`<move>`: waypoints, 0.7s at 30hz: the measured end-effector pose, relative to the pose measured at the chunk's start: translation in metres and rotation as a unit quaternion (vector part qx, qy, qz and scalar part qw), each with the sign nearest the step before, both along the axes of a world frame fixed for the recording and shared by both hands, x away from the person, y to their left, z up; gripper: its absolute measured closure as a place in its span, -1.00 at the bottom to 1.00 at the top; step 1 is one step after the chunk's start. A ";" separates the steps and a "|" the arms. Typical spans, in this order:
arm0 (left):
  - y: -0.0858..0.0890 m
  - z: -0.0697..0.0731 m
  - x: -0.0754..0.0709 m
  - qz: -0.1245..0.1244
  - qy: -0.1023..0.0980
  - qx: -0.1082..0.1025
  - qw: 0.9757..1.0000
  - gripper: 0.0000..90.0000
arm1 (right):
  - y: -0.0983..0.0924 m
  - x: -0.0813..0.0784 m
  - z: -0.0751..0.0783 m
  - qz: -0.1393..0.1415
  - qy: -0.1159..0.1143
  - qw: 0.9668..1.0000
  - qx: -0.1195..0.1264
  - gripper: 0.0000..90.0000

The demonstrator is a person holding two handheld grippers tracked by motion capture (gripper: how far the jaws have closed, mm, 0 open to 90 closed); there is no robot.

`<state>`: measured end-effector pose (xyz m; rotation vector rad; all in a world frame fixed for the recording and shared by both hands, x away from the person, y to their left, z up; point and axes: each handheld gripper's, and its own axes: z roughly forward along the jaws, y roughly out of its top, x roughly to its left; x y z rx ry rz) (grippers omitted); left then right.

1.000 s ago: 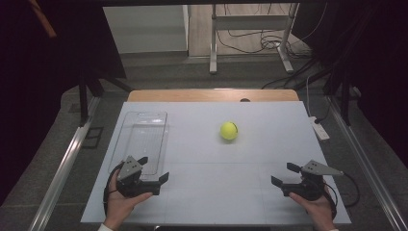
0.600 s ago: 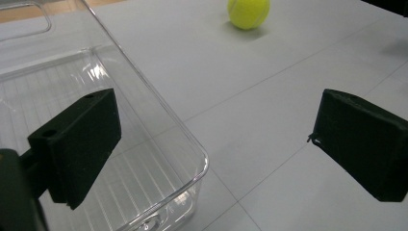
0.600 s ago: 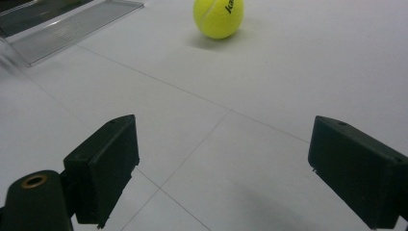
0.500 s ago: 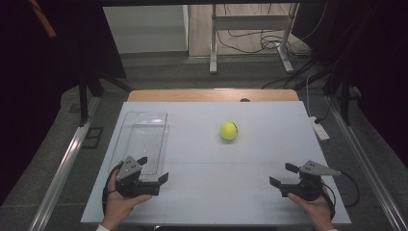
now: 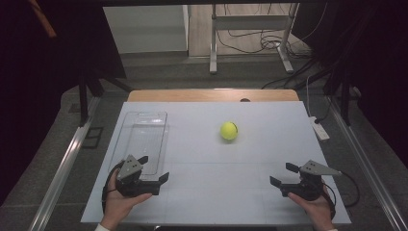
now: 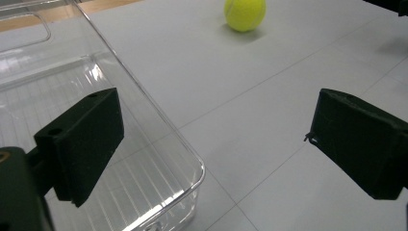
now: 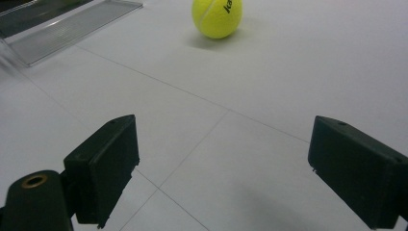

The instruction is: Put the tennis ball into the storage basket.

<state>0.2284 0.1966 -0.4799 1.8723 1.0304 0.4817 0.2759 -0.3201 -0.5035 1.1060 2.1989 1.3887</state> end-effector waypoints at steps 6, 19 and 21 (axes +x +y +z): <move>-0.003 0.004 0.002 -0.011 0.003 0.005 1.000 -0.86 | -0.001 0.000 0.000 -0.001 0.000 1.000 0.000 -0.76; -0.010 0.014 0.010 -0.017 0.023 0.017 0.999 -0.84 | -0.001 0.001 -0.001 -0.003 0.001 1.000 -0.002 -0.76; -0.011 0.015 0.011 -0.019 0.024 0.017 0.999 -0.84 | -0.001 0.001 -0.001 -0.003 0.001 1.000 -0.002 -0.76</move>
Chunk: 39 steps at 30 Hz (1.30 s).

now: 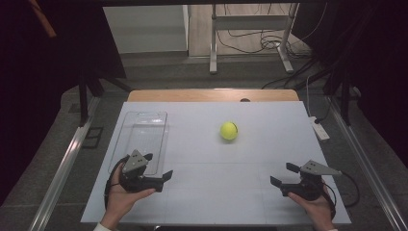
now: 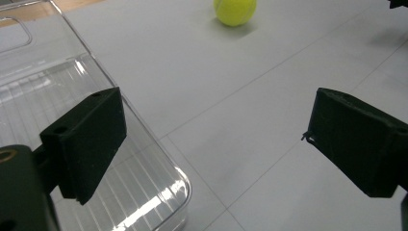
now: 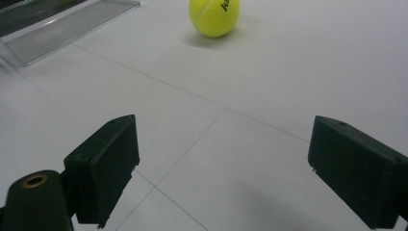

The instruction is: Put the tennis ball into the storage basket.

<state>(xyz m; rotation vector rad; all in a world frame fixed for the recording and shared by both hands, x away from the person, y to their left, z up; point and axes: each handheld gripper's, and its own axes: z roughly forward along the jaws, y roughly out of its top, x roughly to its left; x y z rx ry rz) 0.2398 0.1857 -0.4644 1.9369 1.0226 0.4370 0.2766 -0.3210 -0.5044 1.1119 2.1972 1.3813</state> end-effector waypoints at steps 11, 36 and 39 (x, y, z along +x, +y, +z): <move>-0.007 0.007 0.005 -0.005 0.012 0.005 1.000 -0.83 | -0.001 0.000 0.000 0.000 0.000 1.000 0.001 -0.76; -0.016 0.019 0.012 -0.026 0.009 0.009 1.000 -0.82 | 0.000 0.000 -0.001 0.001 0.000 1.000 -0.003 -0.76; -0.020 0.023 0.013 -0.031 0.006 0.009 0.999 -0.82 | 0.000 0.000 -0.001 0.001 0.000 1.000 -0.002 -0.76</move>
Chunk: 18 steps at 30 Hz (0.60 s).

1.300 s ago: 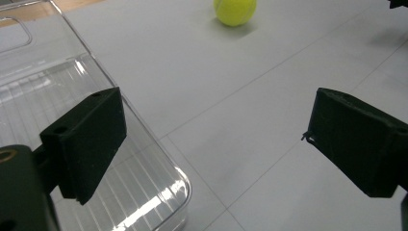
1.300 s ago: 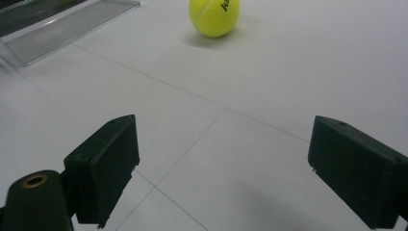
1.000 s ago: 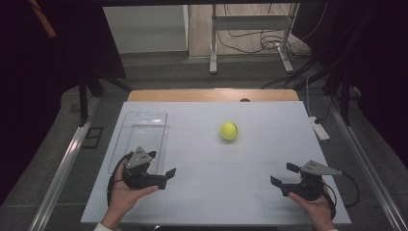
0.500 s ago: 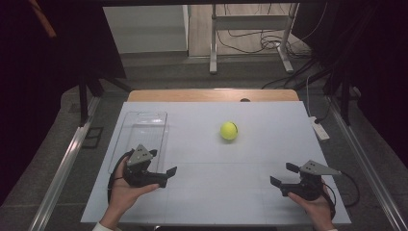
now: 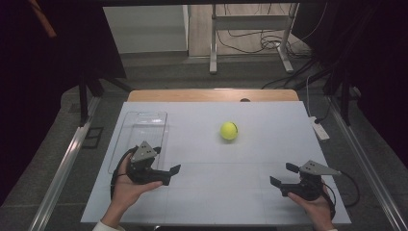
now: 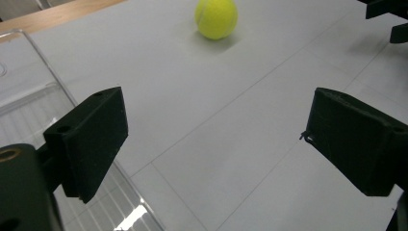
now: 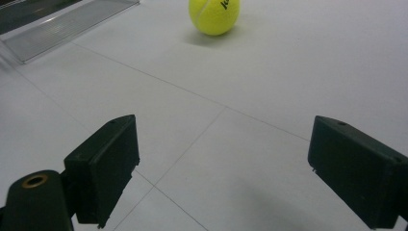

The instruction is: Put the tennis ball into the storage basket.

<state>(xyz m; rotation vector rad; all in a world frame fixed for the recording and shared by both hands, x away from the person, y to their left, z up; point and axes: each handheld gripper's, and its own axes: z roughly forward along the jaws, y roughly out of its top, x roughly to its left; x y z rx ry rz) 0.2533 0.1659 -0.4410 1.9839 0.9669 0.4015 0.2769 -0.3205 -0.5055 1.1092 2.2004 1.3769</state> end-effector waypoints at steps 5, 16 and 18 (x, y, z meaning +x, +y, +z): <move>-0.007 0.002 0.003 -0.008 0.002 0.002 1.000 -0.82 | 0.000 0.000 0.000 0.000 -0.001 1.000 -0.001 -0.76; -0.020 0.005 0.009 -0.021 0.010 0.008 1.000 -0.81 | 0.000 0.000 0.000 0.001 -0.001 1.000 -0.001 -0.76; -0.021 0.005 0.010 -0.022 0.011 0.009 1.000 -0.81 | 0.000 0.000 0.000 0.001 -0.001 1.000 -0.002 -0.76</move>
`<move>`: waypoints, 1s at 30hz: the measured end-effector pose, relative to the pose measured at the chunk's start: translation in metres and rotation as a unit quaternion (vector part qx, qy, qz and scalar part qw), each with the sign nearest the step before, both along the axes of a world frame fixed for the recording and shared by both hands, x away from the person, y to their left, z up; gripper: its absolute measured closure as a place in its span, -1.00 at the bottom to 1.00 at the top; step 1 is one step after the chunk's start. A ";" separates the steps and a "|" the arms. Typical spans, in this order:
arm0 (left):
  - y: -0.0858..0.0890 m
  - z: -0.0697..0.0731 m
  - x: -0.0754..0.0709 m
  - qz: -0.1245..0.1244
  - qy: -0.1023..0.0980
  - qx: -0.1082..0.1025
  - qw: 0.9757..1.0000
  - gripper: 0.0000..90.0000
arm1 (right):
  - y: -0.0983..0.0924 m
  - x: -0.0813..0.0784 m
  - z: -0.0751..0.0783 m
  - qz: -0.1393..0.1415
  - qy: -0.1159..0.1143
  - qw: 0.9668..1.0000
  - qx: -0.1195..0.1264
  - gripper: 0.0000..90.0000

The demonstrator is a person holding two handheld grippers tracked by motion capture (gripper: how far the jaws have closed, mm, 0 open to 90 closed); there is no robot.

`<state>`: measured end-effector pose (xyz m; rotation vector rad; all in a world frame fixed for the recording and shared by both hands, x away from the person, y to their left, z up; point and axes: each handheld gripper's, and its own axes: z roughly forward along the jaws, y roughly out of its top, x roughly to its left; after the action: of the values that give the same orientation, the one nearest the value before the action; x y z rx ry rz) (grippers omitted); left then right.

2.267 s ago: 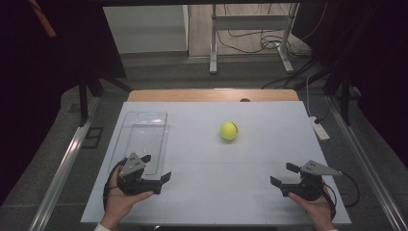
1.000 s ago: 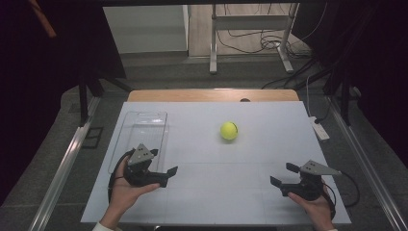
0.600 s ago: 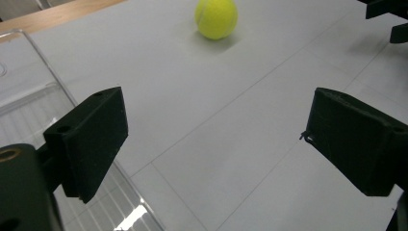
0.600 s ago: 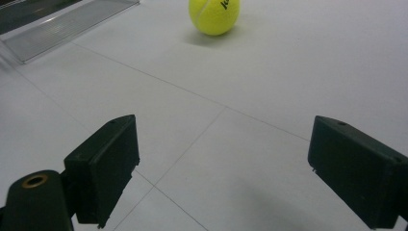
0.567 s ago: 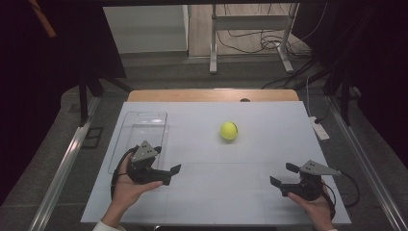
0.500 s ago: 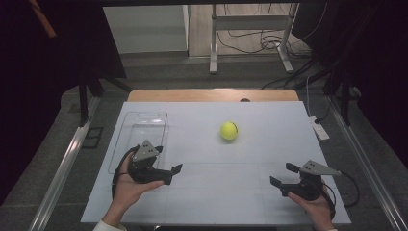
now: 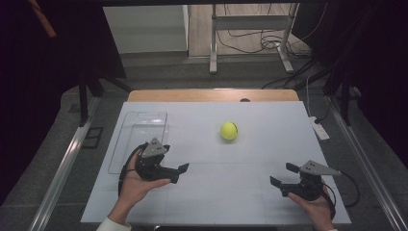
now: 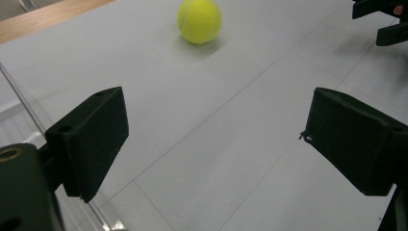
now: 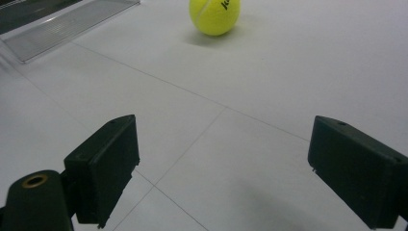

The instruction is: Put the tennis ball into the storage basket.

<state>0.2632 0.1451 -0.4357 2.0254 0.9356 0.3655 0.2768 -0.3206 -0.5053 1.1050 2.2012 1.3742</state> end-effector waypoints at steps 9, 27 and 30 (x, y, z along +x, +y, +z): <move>-0.009 0.000 0.004 -0.010 0.007 0.006 1.000 -0.81 | 0.000 0.000 0.000 -0.001 0.000 1.000 -0.001 -0.76; -0.021 0.000 0.011 -0.023 0.015 0.011 1.000 -0.81 | 0.000 0.000 0.000 0.000 -0.002 1.000 0.000 -0.76; -0.023 0.000 0.012 -0.024 0.016 0.011 1.000 -0.81 | 0.000 0.000 0.000 -0.001 -0.002 1.000 0.000 -0.76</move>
<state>0.2756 0.1223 -0.4356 2.0758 0.9034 0.3202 0.2768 -0.3210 -0.5056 1.1031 2.1984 1.3742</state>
